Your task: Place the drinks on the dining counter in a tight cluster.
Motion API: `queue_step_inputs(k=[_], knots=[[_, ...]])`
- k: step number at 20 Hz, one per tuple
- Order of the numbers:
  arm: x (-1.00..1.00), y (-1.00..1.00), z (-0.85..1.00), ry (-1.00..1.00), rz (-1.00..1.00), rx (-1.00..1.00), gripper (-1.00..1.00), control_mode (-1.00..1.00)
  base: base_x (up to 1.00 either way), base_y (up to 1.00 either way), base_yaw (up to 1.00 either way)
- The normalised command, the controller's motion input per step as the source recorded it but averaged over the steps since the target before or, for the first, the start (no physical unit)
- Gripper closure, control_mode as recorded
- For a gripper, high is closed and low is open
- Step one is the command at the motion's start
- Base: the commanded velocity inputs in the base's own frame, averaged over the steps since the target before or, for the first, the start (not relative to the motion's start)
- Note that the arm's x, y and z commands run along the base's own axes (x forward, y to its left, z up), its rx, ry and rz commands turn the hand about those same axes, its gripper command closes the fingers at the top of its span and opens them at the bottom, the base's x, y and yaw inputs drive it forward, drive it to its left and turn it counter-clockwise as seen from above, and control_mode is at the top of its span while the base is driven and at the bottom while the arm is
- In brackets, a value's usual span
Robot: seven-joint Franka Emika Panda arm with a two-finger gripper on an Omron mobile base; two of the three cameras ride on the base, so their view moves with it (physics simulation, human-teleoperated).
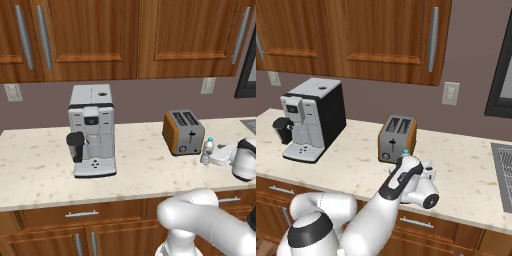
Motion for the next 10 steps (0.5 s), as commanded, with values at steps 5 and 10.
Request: queue_step_inputs(k=[5,10], knots=[[0.23,-0.09,-0.22,0.00,0.00,0.00,-1.00,-1.00,0.00,0.00,0.00],[0.18,-0.01,-0.14,0.00,0.00,0.00,-1.00,-1.00,0.00,0.00,0.00]])
